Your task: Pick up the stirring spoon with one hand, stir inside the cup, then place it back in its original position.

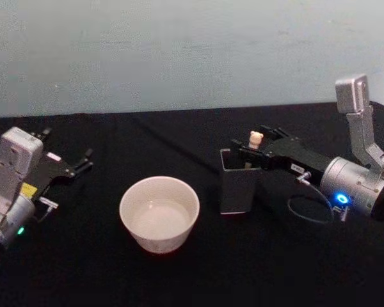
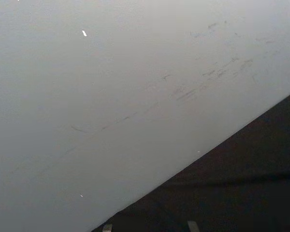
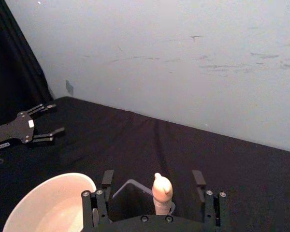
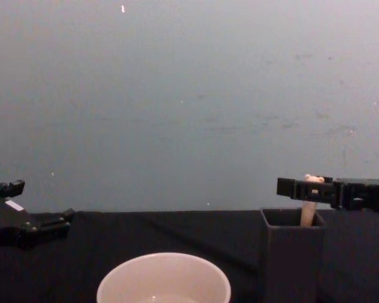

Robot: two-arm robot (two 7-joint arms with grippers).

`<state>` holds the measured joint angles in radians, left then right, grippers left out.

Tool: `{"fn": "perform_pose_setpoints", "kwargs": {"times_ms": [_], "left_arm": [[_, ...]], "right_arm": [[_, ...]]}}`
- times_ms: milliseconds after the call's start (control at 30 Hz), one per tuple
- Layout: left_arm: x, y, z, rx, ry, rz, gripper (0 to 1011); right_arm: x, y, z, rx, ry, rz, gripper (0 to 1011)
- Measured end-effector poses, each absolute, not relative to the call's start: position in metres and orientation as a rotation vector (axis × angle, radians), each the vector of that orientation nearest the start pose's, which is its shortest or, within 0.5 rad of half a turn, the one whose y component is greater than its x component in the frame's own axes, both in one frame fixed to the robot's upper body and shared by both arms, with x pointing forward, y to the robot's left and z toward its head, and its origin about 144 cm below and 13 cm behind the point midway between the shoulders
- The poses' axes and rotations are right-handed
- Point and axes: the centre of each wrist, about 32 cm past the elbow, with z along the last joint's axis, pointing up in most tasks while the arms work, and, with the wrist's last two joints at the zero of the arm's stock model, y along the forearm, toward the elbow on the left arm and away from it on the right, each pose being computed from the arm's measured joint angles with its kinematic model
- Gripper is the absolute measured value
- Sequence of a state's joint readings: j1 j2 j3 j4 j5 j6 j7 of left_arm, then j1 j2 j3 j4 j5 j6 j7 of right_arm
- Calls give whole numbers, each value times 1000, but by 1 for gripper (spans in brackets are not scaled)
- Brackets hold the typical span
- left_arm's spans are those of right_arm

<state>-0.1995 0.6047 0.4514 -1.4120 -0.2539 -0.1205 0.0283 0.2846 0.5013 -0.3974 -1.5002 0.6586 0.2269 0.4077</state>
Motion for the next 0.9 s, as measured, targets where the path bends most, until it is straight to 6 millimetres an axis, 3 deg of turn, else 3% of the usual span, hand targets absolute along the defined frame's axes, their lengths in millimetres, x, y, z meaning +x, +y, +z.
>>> {"fn": "perform_pose_setpoints", "kwargs": {"times_ms": [900], "left_arm": [[489, 310, 1140, 304, -285, 1248, 1001]], "right_arm": [[516, -271, 1195, -70, 223, -838, 1002]]}}
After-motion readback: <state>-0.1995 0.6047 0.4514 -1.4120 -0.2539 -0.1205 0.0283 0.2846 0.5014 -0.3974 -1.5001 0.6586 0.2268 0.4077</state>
